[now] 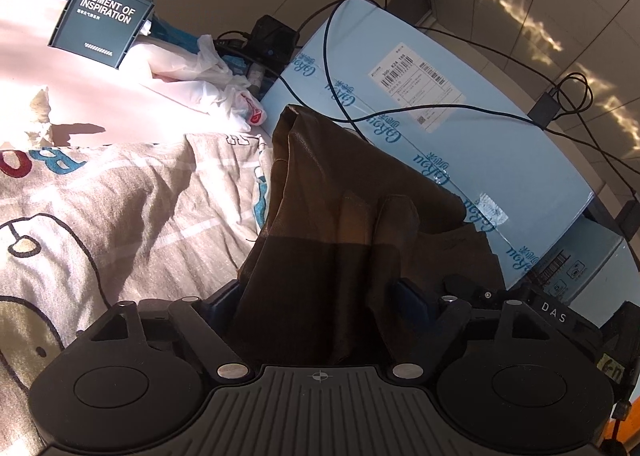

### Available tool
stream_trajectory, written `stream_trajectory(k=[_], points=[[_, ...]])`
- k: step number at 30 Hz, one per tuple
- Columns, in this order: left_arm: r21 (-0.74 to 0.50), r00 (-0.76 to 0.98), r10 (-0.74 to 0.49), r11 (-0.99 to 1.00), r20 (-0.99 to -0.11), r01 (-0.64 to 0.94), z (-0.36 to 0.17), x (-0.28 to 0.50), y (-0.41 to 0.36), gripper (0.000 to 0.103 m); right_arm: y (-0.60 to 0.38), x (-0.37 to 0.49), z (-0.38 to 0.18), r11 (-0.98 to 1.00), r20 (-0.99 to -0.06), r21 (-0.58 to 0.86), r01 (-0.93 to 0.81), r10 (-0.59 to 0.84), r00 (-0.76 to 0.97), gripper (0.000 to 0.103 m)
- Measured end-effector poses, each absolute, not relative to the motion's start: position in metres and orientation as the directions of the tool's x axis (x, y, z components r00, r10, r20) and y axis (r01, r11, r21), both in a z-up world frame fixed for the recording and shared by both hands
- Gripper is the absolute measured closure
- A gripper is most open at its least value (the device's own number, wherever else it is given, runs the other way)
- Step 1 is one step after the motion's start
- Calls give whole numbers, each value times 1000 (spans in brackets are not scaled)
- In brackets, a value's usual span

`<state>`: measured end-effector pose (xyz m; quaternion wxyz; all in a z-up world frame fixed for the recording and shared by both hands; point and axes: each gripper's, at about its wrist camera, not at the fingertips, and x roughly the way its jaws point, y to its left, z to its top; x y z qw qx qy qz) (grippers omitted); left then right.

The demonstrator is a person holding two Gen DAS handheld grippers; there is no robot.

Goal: Fold clothes
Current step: 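Grasp the brown garment with the right gripper while the left gripper grasps it too, then lift the brown garment with both grippers and carry it over the sheet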

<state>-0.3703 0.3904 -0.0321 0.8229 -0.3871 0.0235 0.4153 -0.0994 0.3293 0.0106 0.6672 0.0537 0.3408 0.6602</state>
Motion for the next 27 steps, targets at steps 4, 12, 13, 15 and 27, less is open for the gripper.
stream_trajectory(k=[4,12,13,15,27], points=[[-603,640,682,357,-353,-714,-32,-371,389,36,323,-112,18,166,-379,493,-854,925,-38,77],[-628,617,729,338,-297,-701,-30,-384,382,38,284,-159,61,40,-223,531,-847,970,-94,91],[-630,615,738,342,-280,-697,-28,-387,378,38,278,-163,65,19,-205,549,-835,972,-113,91],[-626,604,758,353,-244,-695,-24,-393,369,38,268,-169,71,-13,-178,582,-813,974,-143,91],[-591,645,750,457,-146,-665,-12,-407,279,67,174,-175,85,-46,-132,680,-732,974,-184,91]])
